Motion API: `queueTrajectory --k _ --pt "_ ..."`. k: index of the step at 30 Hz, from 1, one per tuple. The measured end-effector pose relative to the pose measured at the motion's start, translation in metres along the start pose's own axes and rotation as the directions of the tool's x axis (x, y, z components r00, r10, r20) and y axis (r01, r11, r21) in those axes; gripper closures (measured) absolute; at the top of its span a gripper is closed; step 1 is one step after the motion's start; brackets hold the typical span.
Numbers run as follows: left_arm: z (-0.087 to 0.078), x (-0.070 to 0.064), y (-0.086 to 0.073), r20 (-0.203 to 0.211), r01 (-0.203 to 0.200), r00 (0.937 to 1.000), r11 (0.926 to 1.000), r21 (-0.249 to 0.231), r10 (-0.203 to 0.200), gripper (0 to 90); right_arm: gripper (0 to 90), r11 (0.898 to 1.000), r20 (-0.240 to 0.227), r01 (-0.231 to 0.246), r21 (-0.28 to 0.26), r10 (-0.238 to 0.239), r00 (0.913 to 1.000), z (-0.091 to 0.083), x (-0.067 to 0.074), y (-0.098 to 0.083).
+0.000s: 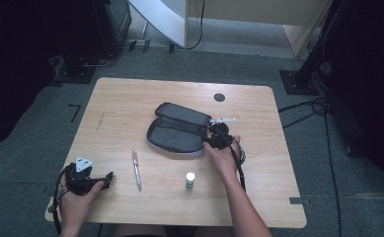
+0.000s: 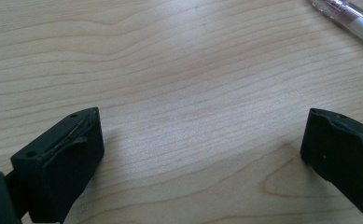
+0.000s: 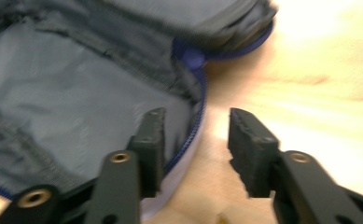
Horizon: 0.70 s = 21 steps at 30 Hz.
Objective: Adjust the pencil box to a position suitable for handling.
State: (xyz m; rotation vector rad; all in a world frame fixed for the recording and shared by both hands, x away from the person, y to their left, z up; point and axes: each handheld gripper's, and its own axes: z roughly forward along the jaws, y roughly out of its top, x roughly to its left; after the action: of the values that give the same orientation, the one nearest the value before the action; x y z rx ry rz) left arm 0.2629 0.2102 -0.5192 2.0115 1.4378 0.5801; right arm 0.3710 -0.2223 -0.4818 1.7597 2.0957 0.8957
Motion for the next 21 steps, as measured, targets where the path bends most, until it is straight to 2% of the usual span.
queueTrajectory --k 1,2,3,5,8,11,12,14,16,21 --pt "0.000 0.000 0.000 0.000 0.000 1.0000 1.0000 0.000 0.000 0.0 63.0 1.000 -0.006 -0.008 0.014 0.008 0.9999 0.001 0.001 -0.001" --pt "0.000 0.000 0.000 0.000 -0.001 1.0000 1.0000 -0.001 0.001 0.0 72.1 0.999 -0.010 -0.022 0.023 0.022 0.9997 0.004 0.001 -0.002" --pt "0.000 0.000 0.000 0.000 -0.001 1.0000 1.0000 -0.001 0.001 0.0 72.1 0.999 -0.010 -0.022 0.023 0.022 0.9997 0.004 0.001 -0.002" --pt "0.000 0.000 0.000 0.000 -0.001 1.0000 1.0000 -0.001 0.001 0.0 77.6 0.999 -0.013 -0.020 0.027 0.020 0.9997 0.006 0.001 -0.002" --pt "0.000 0.000 0.000 0.000 -0.001 1.0000 1.0000 -0.001 0.001 0.0 84.4 1.000 -0.009 0.005 0.024 -0.004 1.0000 0.006 0.000 -0.002" --pt "0.000 0.000 0.000 0.000 -0.001 1.0000 1.0000 -0.001 0.001 0.0 87.2 1.000 -0.012 0.025 0.020 -0.025 0.9996 0.005 -0.002 -0.002" --pt "0.000 0.000 0.000 0.000 0.000 1.0000 1.0000 -0.001 0.000 0.0 87.9 0.999 -0.015 0.046 0.022 -0.046 0.9988 0.004 -0.003 -0.004" --pt "0.000 0.000 0.000 0.000 -0.001 1.0000 1.0000 -0.001 0.001 0.0 88.1 0.999 -0.019 0.046 0.021 -0.046 0.9988 0.003 -0.004 -0.004" --pt "0.000 0.000 0.000 0.000 -0.001 1.0000 1.0000 0.000 0.001 0.0 88.4 0.998 -0.037 0.064 0.019 -0.064 0.9973 0.001 -0.004 -0.007" --pt "0.000 0.000 0.000 0.000 -0.001 1.0000 1.0000 -0.001 0.001 0.0 88.2 0.996 -0.049 0.092 0.020 -0.091 0.9946 -0.004 -0.003 -0.011"
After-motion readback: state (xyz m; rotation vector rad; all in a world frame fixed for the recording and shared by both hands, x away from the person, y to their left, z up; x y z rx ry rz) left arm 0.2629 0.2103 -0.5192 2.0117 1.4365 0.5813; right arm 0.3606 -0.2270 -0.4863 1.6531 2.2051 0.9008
